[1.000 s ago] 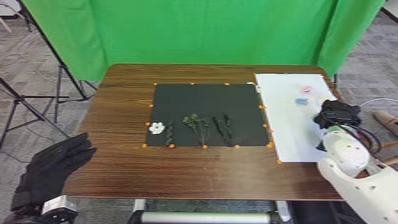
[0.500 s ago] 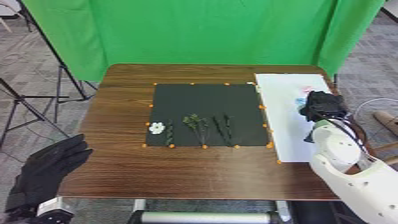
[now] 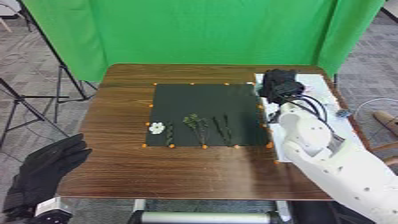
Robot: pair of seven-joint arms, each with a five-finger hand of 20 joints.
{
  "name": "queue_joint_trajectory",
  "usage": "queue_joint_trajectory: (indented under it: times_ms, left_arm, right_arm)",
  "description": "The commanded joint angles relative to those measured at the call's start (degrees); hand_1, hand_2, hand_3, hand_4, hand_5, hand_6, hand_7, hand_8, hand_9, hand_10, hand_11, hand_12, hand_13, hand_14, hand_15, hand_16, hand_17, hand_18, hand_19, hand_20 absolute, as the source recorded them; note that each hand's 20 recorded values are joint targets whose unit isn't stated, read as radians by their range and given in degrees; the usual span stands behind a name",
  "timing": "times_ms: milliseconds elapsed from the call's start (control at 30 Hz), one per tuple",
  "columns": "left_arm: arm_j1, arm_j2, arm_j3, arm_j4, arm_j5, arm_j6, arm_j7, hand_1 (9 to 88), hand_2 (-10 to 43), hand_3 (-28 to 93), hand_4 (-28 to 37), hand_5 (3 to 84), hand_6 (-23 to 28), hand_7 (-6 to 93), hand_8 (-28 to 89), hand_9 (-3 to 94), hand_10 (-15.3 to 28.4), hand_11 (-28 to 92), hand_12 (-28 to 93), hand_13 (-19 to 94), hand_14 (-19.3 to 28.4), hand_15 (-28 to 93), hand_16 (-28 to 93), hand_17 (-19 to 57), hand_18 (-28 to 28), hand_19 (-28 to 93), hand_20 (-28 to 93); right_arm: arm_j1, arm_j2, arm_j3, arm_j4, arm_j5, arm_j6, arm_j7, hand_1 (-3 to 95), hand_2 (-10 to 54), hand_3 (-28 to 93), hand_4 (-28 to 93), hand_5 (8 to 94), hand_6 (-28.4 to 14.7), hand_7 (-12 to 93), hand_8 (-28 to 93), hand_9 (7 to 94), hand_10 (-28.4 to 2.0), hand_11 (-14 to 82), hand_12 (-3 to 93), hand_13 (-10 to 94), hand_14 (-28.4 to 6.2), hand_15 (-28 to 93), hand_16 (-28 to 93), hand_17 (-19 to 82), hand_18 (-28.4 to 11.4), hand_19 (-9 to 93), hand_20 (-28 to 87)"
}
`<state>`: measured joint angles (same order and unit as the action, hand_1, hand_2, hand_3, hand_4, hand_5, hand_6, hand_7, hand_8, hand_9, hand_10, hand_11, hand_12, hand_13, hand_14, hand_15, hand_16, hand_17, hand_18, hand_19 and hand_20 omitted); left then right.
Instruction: Arrange flowers
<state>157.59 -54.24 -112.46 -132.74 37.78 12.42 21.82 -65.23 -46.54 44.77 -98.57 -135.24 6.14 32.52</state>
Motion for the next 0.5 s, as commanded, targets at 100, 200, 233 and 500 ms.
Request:
queue_joint_trajectory:
  times_ms: [100, 200, 233, 500]
  left_arm:
    - [0.33, -0.45, -0.05, -0.29, 0.22, -0.08, -0.58, 26.5, 2.9, 82, -15.2, 46.4, 13.9, 11.9, -8, 37.0, 21.7, 33, 10, 26, 27.3, 53, -10, -9.3, 21.8, 56, 16]
    - [-0.5, 0.13, 0.37, -0.06, 0.12, 0.08, -0.33, 26.6, 2.9, 82, -15.1, 46.4, 14.0, 12.0, -8, 36.8, 21.8, 33, 10, 26, 27.5, 53, -10, -9.3, 21.8, 56, 16]
    - [-0.65, 0.17, 0.3, -0.07, 0.2, -0.11, -0.59, 26.6, 2.9, 82, -15.1, 46.4, 14.0, 12.0, -8, 36.9, 22.0, 33, 10, 26, 27.5, 53, -10, -9.3, 21.8, 56, 16]
    - [-2.34, 0.58, 0.23, 0.52, 0.48, -0.75, -1.73, 27.1, 2.7, 81, -15.0, 46.9, 14.6, 11.4, -7, 37.0, 22.8, 33, 10, 25, 28.3, 55, -11, -9.5, 22.1, 57, 16]
  right_arm:
    - [4.55, -11.83, -6.69, 1.44, -2.23, -3.5, -5.7, 49.0, -5.7, 75, -28, 82.3, 0.6, 23, 3, 79.5, -8.6, 35.0, 34.9, 65, -9.0, 71, 26, 18, -23.5, 77, 26]
    - [4.43, -15.14, -7.02, 2.66, -2.46, -4.9, -6.14, 49.0, -5.6, 75, -28, 82.2, 0.7, 23, 3, 79.6, -8.6, 35.0, 35.0, 65, -8.8, 71, 26, 18, -23.4, 77, 26]
    - [4.51, -16.17, -7.22, 3.13, -2.62, -5.24, -6.14, 48.9, -5.5, 75, -28, 82.2, 0.8, 23, 3, 79.6, -8.6, 35.0, 35.0, 65, -8.8, 70, 26, 18, -23.4, 77, 26]
    - [3.66, -22.96, -6.26, 7.27, -5.19, -10.45, -7.6, 48.9, -5.1, 75, -28, 81.8, 1.0, 23, 3, 79.5, -8.6, 35.4, 34.8, 65, -8.7, 70, 26, 18, -23.0, 76, 26]
